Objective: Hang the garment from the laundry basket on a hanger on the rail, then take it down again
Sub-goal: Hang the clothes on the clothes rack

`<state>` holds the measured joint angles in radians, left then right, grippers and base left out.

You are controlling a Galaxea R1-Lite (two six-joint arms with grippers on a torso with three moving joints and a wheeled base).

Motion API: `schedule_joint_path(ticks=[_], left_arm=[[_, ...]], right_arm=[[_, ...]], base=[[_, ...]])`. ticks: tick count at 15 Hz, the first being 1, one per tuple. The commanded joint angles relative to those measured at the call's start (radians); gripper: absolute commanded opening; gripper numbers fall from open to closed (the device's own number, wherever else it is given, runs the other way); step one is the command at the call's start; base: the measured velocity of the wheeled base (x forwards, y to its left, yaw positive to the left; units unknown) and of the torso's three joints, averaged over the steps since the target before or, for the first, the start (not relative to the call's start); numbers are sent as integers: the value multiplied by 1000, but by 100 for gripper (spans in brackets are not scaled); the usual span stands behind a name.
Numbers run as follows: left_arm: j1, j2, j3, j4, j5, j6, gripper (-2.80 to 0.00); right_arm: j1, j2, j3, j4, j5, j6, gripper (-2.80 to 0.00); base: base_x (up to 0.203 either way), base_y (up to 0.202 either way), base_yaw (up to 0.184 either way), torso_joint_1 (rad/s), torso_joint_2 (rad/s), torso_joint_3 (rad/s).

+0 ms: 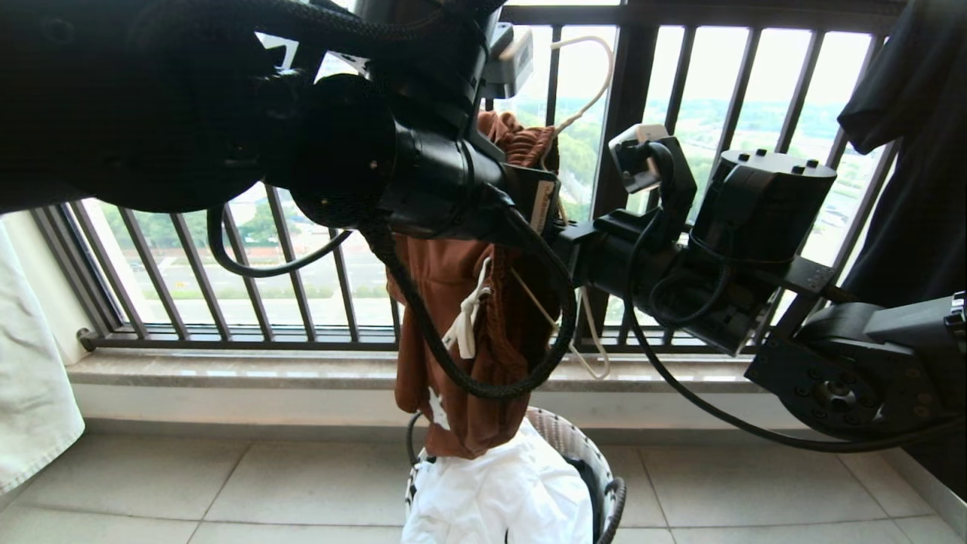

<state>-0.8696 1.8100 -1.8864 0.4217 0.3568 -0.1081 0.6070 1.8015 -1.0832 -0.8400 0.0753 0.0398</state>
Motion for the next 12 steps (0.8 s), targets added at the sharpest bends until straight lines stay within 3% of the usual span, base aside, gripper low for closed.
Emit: schedule_joint_path(ticks=[1,4,6,9,12], left_arm=[[6,-25,7,10,18,4,-280],[6,-38,9,69,28,2,-280],[5,-34,1,69,62,4,0],[4,-45,-6,71,70,19,0],[0,-106,59,110,77,16,0]], right_arm=[[0,-2,2,-5,1,0,-280],[0,-2,2,-4,1,0,-280],[0,-10,8,-4,1,0,-280],[0,-14,8,-4,1,0,-280],[1,-9,13,-1,0,-1,-280]], base=[[0,0,0,0,0,0],[0,0,0,0,0,0],[0,0,0,0,0,0],[0,0,0,0,0,0],[0,0,0,0,0,0]])
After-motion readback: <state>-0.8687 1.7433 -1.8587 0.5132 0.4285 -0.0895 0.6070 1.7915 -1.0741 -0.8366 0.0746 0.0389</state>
